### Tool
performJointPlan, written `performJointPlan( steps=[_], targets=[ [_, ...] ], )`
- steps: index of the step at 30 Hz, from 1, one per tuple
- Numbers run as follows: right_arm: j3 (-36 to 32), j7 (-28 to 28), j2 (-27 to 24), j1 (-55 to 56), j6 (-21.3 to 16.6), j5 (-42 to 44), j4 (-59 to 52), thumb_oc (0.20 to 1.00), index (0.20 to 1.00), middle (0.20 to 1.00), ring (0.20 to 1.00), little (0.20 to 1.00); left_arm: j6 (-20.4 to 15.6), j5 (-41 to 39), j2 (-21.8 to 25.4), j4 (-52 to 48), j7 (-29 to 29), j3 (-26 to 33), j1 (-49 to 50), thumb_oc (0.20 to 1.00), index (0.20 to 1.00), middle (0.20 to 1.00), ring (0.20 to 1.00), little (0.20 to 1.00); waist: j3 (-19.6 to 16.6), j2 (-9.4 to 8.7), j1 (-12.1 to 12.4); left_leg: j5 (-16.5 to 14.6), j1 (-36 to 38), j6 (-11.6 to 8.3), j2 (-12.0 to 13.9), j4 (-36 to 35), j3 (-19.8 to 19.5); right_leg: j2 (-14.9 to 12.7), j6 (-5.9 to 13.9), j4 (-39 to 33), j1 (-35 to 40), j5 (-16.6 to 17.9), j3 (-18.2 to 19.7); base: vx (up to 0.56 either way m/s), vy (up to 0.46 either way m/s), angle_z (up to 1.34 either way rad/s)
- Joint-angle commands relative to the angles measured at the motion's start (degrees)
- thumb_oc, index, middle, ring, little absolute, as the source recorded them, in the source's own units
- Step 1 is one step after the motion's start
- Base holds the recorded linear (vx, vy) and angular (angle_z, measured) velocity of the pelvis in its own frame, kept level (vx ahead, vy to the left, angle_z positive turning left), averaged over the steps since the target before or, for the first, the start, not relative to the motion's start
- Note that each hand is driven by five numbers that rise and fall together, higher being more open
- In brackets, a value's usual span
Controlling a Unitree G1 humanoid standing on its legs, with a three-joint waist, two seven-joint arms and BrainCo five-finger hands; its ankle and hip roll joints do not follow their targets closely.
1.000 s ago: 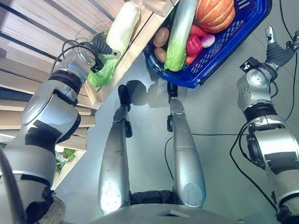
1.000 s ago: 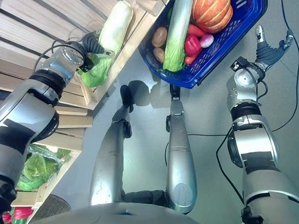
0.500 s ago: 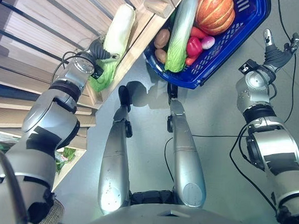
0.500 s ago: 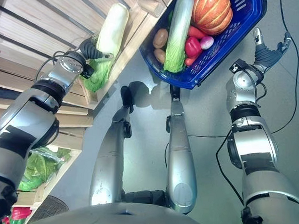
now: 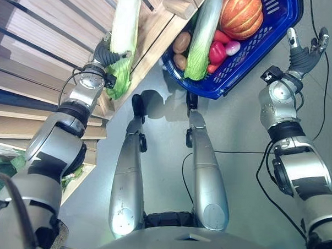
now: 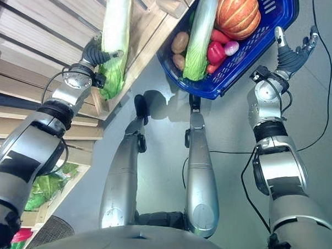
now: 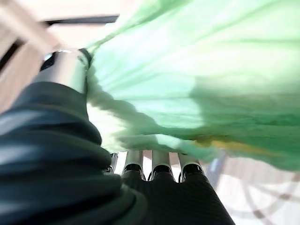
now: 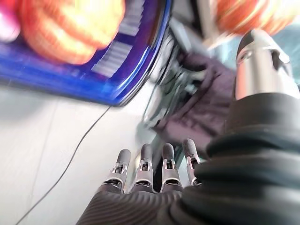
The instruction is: Pick up fruits and vegetables into the basket
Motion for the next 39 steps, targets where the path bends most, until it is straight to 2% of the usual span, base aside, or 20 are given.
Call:
performJointPlan(
  steps=[1,8,11,12,15,17,27,30,39],
  targets=[
    [-0.6,1.2,0.3,3.5,-3.3,-2.9,-6.1,1.0,1.0,1.0,1.0,1.0,-6.3,0.5,0.0,-5.4,4.5,5.5,2.1,0.2,0.2,0.2,0.2,0.2,-1.8,0.59,1.3,-2.2,0.8,1.02,-1.2,-1.5,0.5,1.9,-0.13,2.9,1.6,-3.8,-3.5,-0.01,-0.013,0.03],
    [-1.8,11.6,1.5,7.4,-3.8,1.4,-13.2,1.0,1.0,1.0,1.0,1.0,-9.9,8.0,-0.3,-13.8,8.8,6.1,4.7,0.2,0.2,0.2,0.2,0.2,-1.8,0.7,1.7,-2.4,1.3,1.1,-1.3,-1.4,0.5,1.8,-0.27,3.2,2.4,-4.5,-3.9,0.0,0.0,0.0],
    [-1.5,18.2,2.3,8.6,-2.5,4.0,-16.4,1.0,1.0,1.0,1.0,1.0,-11.2,12.1,-0.6,-17.2,9.8,5.7,5.3,0.2,0.2,0.2,0.2,0.2,-1.8,0.8,1.9,-2.3,1.1,1.16,-1.4,-1.4,0.4,1.7,-0.35,3.4,2.4,-4.5,-4.1,0.0,0.0,0.0],
    [-1.5,18.7,2.3,8.7,-2.4,4.3,-16.5,1.0,1.0,1.0,1.0,1.0,-11.2,12.3,-0.6,-17.5,9.7,5.7,5.3,0.2,0.2,0.2,0.2,0.2,-1.8,0.81,2.0,-2.3,1.1,1.17,-1.4,-1.4,0.4,1.7,-0.35,3.4,2.4,-4.5,-4.1,0.0,0.0,0.0],
    [-0.6,26.0,2.4,9.5,0.1,7.0,-19.0,1.0,1.0,1.0,1.0,1.0,-12.4,15.6,-0.2,-20.5,9.1,5.2,5.4,0.2,0.2,0.2,0.2,0.2,-1.8,0.85,2.1,-2.0,1.3,1.2,-1.3,-1.4,0.6,1.6,-0.35,3.5,2.6,-4.4,-4.4,0.0,0.0,0.0],
    [0.0,28.9,2.4,10.1,1.1,8.0,-20.3,1.0,1.0,1.0,1.0,1.0,-13.2,16.8,0.2,-22.3,8.4,4.7,5.4,0.2,0.2,0.2,0.2,0.2,-1.8,0.8,2.1,-2.0,1.1,1.16,-1.3,-1.1,0.6,1.5,-0.36,3.7,2.5,-4.4,-4.4,0.0,0.0,0.0],
    [1.9,34.6,2.4,11.2,6.0,7.6,-26.9,1.0,1.0,1.0,1.0,1.0,-12.5,20.2,1.9,-30.2,3.5,2.2,5.2,0.2,0.2,0.2,0.2,0.2,-1.8,0.73,2.2,-1.5,1.3,1.28,-1.2,-1.4,0.6,1.3,-0.24,3.6,2.8,-4.1,-4.6,0.0,0.0,0.0],
    [3.1,35.9,2.5,11.0,8.7,5.1,-30.0,1.0,1.0,1.0,1.0,1.0,-12.2,21.6,2.0,-33.0,1.7,1.2,5.2,0.2,0.2,0.2,0.2,0.2,-1.8,0.73,2.1,-1.5,1.0,1.36,-1.2,-1.1,0.6,1.3,-0.16,3.8,2.5,-3.9,-4.5,0.0,0.0,0.0],
    [5.2,37.9,3.2,10.5,12.4,3.1,-34.7,1.0,1.0,1.0,1.0,1.0,-11.2,22.6,1.6,-37.7,-3.3,-0.4,5.3,0.2,0.2,0.2,0.2,0.2,-1.8,0.44,2.2,-1.4,1.0,1.42,-1.2,-0.9,0.6,1.4,-0.1,3.8,2.7,-3.7,-4.3,0.0,0.0,0.0]
  ],
)
